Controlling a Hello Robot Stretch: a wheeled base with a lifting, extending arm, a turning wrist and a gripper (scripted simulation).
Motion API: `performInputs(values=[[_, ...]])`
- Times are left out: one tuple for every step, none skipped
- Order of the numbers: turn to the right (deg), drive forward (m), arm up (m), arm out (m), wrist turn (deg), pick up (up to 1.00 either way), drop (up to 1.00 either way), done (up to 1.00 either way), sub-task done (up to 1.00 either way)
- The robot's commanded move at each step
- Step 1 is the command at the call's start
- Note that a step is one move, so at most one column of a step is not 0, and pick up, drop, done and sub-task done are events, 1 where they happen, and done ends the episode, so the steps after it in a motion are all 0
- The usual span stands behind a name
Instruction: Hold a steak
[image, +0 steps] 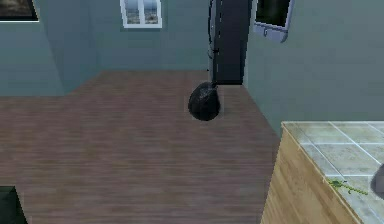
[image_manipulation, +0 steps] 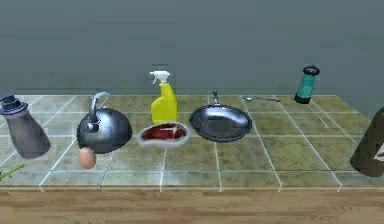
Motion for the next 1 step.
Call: performInputs(values=[[0.0,0.00,0.50,0.00,0.0,0.00,0.00,0.00,0.00]])
